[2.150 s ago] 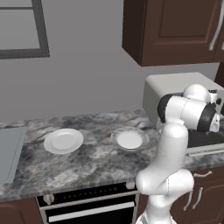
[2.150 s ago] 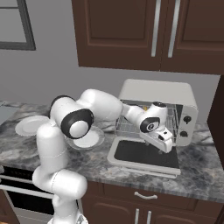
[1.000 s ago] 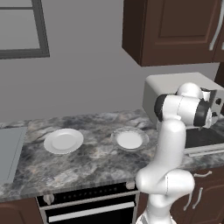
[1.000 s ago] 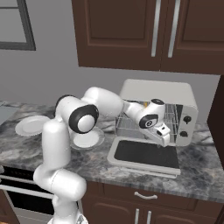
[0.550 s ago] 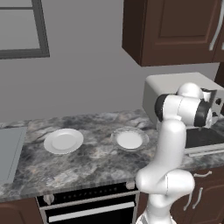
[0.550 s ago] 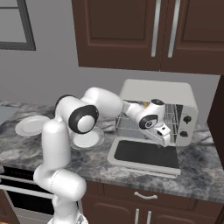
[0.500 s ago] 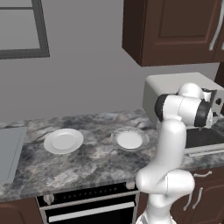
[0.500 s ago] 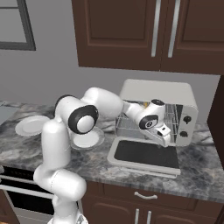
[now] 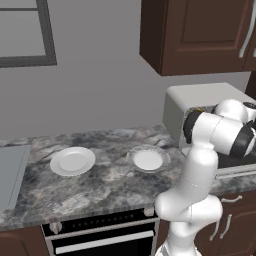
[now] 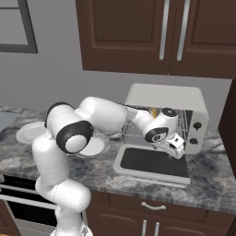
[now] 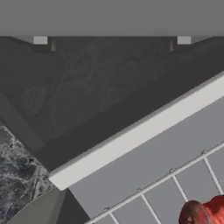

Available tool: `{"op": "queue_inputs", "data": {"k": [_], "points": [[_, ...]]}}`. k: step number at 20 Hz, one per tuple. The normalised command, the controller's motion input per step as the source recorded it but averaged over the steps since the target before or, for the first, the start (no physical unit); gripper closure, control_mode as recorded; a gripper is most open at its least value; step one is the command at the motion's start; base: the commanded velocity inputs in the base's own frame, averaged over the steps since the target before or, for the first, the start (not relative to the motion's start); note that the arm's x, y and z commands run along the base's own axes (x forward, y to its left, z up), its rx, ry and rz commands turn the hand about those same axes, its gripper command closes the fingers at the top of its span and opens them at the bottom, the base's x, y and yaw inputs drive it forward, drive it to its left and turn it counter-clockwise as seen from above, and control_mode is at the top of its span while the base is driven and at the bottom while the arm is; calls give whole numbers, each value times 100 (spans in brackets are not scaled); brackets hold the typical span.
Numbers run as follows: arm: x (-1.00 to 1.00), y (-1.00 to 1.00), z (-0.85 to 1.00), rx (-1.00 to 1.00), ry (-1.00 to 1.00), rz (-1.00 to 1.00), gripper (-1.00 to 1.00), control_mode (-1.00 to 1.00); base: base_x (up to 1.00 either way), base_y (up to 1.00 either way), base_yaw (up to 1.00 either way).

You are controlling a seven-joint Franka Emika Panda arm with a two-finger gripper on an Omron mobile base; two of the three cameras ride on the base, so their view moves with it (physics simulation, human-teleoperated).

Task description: Open the toaster oven door. Place the hotdog bun on the top rack in the toaster oven and place the steak on the bottom rack.

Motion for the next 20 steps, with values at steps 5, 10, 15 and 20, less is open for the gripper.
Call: {"op": "queue_inputs", "data": {"k": [5, 10, 15, 20], "points": [[-41, 9, 48, -25, -6, 30, -100, -100, 0, 0, 0], [-38, 5, 49, -22, 0, 38, -100, -100, 0, 0, 0], [-38, 8, 47, -16, 0, 38, -100, -100, 0, 0, 0], [-37, 11, 45, -10, 0, 34, -100, -100, 0, 0, 0]]}}
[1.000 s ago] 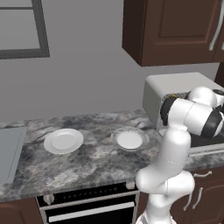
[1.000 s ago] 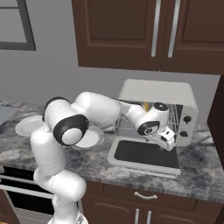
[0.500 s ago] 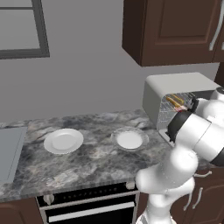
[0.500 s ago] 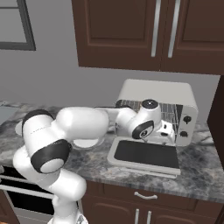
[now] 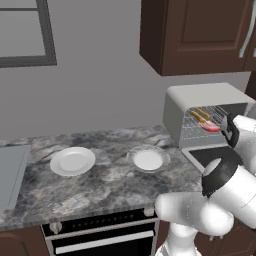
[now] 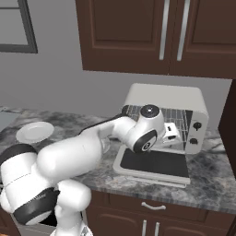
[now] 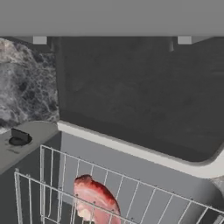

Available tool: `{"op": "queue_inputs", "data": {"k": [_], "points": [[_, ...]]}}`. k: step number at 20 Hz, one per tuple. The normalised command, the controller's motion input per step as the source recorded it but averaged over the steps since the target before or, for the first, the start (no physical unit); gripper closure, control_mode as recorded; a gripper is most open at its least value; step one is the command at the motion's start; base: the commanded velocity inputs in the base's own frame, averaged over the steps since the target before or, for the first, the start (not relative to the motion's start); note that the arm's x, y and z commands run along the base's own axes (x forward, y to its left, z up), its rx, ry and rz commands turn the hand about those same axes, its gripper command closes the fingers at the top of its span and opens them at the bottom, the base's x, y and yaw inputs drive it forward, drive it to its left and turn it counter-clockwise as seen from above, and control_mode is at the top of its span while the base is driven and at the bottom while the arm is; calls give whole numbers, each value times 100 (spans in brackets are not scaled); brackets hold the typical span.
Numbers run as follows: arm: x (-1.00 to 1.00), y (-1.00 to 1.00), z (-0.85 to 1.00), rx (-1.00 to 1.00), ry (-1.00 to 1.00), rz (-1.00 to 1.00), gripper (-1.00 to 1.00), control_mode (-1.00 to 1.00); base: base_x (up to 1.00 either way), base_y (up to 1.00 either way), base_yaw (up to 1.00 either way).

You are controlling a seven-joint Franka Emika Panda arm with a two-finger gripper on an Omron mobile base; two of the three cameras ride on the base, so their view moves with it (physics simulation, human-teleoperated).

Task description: Open the toaster oven door. Place the hotdog bun on the top rack in the toaster oven and place the steak on the bottom rack.

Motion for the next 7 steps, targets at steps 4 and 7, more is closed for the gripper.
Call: {"op": "queue_inputs", "data": {"k": [4, 7], "points": [[-32, 17, 41, -6, 1, 28, -100, -100, 0, 0, 0], [-36, 15, 37, -1, 1, 21, -100, -100, 0, 0, 0]]}}
